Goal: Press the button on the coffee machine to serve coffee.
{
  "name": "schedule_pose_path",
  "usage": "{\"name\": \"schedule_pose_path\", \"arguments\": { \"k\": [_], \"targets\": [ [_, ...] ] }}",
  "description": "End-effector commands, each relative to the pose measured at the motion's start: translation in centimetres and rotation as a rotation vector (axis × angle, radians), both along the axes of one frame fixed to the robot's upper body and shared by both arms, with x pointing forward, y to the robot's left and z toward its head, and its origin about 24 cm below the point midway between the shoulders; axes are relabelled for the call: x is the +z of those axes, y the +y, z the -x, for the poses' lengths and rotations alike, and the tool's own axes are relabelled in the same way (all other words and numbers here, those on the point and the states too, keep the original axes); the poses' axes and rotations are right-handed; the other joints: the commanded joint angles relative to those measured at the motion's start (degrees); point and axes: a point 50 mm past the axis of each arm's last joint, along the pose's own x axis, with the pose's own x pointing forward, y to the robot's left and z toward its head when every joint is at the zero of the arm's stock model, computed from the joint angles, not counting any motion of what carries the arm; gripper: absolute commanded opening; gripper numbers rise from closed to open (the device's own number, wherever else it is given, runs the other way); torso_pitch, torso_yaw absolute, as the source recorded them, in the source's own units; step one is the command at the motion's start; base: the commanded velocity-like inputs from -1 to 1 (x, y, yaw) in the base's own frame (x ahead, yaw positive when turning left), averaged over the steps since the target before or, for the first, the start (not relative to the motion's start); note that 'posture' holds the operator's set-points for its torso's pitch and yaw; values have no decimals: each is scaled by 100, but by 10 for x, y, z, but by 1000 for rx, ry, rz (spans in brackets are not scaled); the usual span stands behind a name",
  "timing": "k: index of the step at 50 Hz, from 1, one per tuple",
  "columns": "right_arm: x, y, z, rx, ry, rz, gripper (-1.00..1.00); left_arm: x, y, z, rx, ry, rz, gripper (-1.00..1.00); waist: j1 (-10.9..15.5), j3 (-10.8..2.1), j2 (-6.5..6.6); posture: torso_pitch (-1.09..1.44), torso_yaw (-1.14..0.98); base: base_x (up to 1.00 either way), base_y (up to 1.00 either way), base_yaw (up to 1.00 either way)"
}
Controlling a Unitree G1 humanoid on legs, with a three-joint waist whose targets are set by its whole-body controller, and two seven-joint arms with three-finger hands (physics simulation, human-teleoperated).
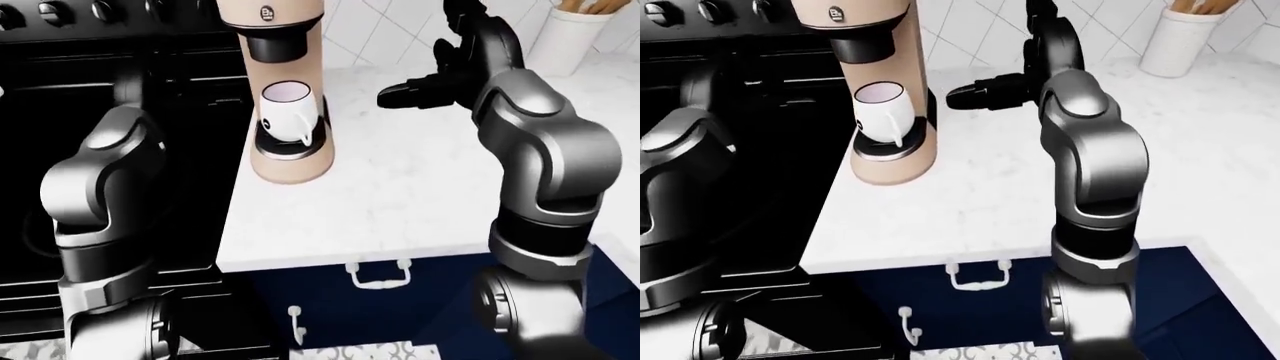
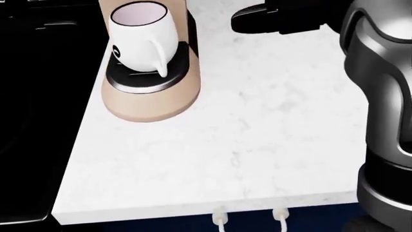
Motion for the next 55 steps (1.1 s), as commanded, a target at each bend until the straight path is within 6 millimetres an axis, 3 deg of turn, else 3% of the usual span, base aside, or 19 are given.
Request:
{"name": "schedule_pose_path", "arguments": {
  "k": [1,15,16,17,18,19,22,24,26,30,31,32,33,34,51,55],
  "targets": [
    [18,2,6,8,-90,1,100,18,2,4,7,-85,-8,100,14,-165,-31,0,0,0,0,0],
    [15,0,7,4,-84,-1,100,17,1,3,5,-83,-5,100,59,-204,-155,0,0,0,0,0],
    [14,0,7,4,-85,1,100,17,2,2,5,-83,-6,100,72,-379,-131,0,0,25,-10,0],
    [14,0,6,4,-85,2,100,18,1,3,6,-83,-6,100,78,-208,-124,0,0,45,-21,0],
    [13,0,6,2,-84,0,100,19,1,4,6,-83,-7,100,80,-23,-16,0,0,47,-21,0],
    [13,0,6,3,-82,-3,100,19,1,4,6,-84,-7,100,46,-14,81,0,0,31,-2,0],
    [13,0,7,-1,-81,-6,100,18,0,2,3,-84,-10,100,55,-158,-90,0,0,2,0,0],
    [12,-1,7,-3,-81,-8,100,19,0,4,3,-84,-10,100,92,-130,-332,0,0,0,0,0],
    [10,-2,7,-5,-80,-9,100,17,0,3,4,-83,-11,100,130,-111,-244,0,0,0,0,0],
    [8,-2,6,-2,-81,-4,100,16,0,3,4,-83,-11,100,103,-188,-191,0,0,0,0,0],
    [8,-1,6,-1,-83,-3,100,16,0,3,3,-83,-11,100,96,-299,-175,0,0,6,0,0],
    [8,-1,5,-1,-82,-6,100,16,-1,3,4,-83,-11,100,70,-244,-147,0,0,5,0,0],
    [9,0,6,0,-81,-7,100,17,-1,4,4,-83,-10,100,39,-83,-129,0,0,0,0,0],
    [8,0,5,1,-81,-7,100,16,0,4,5,-83,-10,100,31,-129,-113,0,0,0,0,0],
    [13,-1,6,2,-82,-1,100,19,-3,1,-5,-84,9,100,82,-164,-175,0,0,0,0,0],
    [13,-2,6,0,-84,-2,100,20,-3,2,-10,-81,12,100,91,-239,-177,-4,0,0,0,0]
  ]
}}
